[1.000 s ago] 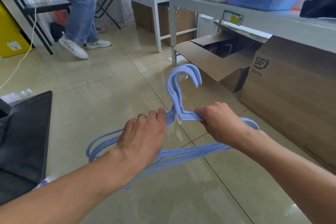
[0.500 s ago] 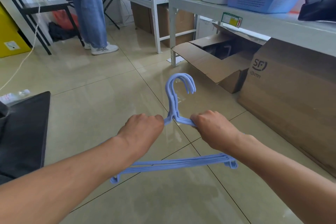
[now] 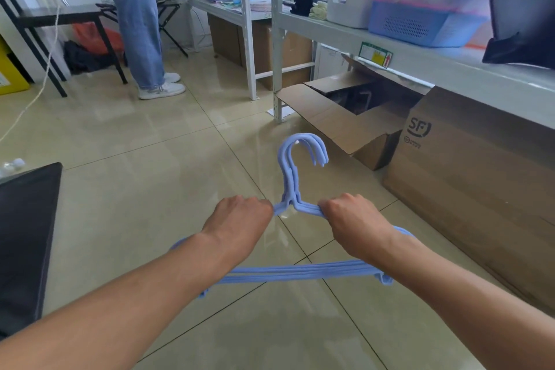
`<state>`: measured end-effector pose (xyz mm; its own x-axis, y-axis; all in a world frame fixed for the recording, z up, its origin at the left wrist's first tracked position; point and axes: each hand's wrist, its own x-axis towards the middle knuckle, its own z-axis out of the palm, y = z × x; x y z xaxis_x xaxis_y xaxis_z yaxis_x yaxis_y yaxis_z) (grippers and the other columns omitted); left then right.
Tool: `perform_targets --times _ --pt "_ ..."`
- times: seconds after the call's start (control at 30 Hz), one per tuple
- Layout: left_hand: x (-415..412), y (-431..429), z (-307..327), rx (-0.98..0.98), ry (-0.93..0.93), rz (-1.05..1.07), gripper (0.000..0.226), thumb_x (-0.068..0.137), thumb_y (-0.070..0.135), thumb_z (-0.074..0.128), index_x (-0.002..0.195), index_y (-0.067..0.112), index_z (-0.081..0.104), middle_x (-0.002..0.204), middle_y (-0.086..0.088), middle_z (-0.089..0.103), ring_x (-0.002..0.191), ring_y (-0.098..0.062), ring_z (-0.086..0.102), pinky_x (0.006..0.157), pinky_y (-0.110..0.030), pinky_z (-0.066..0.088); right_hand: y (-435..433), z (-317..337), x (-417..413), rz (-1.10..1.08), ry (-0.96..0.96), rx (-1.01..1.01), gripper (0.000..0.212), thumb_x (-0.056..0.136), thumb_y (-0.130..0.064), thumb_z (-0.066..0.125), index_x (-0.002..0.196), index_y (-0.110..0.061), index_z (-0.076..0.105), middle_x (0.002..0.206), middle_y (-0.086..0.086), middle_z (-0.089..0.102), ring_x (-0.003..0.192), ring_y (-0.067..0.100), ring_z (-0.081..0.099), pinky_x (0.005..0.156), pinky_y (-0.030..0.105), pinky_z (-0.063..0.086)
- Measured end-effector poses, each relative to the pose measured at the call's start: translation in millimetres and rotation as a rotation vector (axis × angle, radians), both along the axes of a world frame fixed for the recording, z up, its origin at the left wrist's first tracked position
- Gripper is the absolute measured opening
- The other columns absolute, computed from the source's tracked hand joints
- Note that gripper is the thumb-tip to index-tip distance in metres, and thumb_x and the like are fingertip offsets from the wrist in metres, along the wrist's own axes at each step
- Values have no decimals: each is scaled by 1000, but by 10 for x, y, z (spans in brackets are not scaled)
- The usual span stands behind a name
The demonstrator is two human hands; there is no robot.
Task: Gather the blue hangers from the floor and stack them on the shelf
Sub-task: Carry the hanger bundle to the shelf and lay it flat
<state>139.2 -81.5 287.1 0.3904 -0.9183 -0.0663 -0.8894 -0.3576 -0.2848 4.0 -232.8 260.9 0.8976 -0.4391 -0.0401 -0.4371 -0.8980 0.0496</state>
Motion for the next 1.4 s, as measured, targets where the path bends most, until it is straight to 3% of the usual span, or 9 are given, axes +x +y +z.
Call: perform_targets --times 0.1,0.23,0.37,0.53,0.87,1.0,1.1,1.2,1.4 --pt "95 -204 143 -6 10 -34 35 81 -11 46 107 12 53 103 -9 67 94 -33 64 64 -33 36 -121 137 22 -27 17 3 23 85 7 44 82 -15 37 64 -2 31 63 31 41 57 36 32" --pt "179 -429 536 13 73 -45 38 78 -10 48 109 12 50 101 -8 69 90 -32 66 63 -33 40 -250 574 31 -72 66 0 26 81 9 46 85 -15 36 64 -2 31 52 24 33 47 33 22" --pt "188 -608 1252 56 126 -62 40 75 -11 51 109 11 50 99 -7 70 88 -32 68 62 -32 40 -354 1382 4 -105 110 22 23 85 7 44 87 -15 38 73 1 43 70 33 47 60 35 33" --pt "122 -797 2565 91 114 -81 45 74 -13 52 111 11 53 103 -7 70 94 -32 68 66 -33 47 -484 2727 -90 -179 99 83 21 87 3 46 87 -17 39 81 3 50 92 35 65 64 35 34" --pt "-87 -1208 5597 54 -1 -244 33 86 -4 48 111 18 50 110 -5 69 104 -31 67 79 -38 51 -671 5734 -428 -262 65 73 17 85 0 51 85 -17 48 95 14 70 91 39 67 63 35 36" --pt "-274 -1564 6483 32 -41 -306 29 89 0 48 111 18 53 109 -4 68 103 -30 66 76 -36 48 -896 6597 -692 -283 22 81 12 82 -4 61 82 -16 61 84 10 71 82 38 69 66 36 53" --pt "-457 -1946 6936 56 -134 -409 33 89 1 51 118 17 55 113 -5 67 106 -29 65 80 -37 51 -1108 7105 -943 -334 11 87 12 81 -8 68 87 -18 67 82 7 67 86 34 70 66 31 48" --pt "-638 -2362 7295 94 -117 -506 36 88 5 56 123 16 55 118 -7 65 110 -30 63 83 -37 50 -1369 7452 -1177 -415 16 73 20 86 1 55 79 -17 51 65 0 40 84 38 65 64 32 37" --pt "-798 -3189 7514 45 1 -675 36 83 -3 54 114 16 61 100 -7 65 86 -28 65 69 -36 52 -1929 7659 -1498 -576 -18 67 24 88 1 50 71 -17 48 65 -1 42 66 33 52 64 37 50"
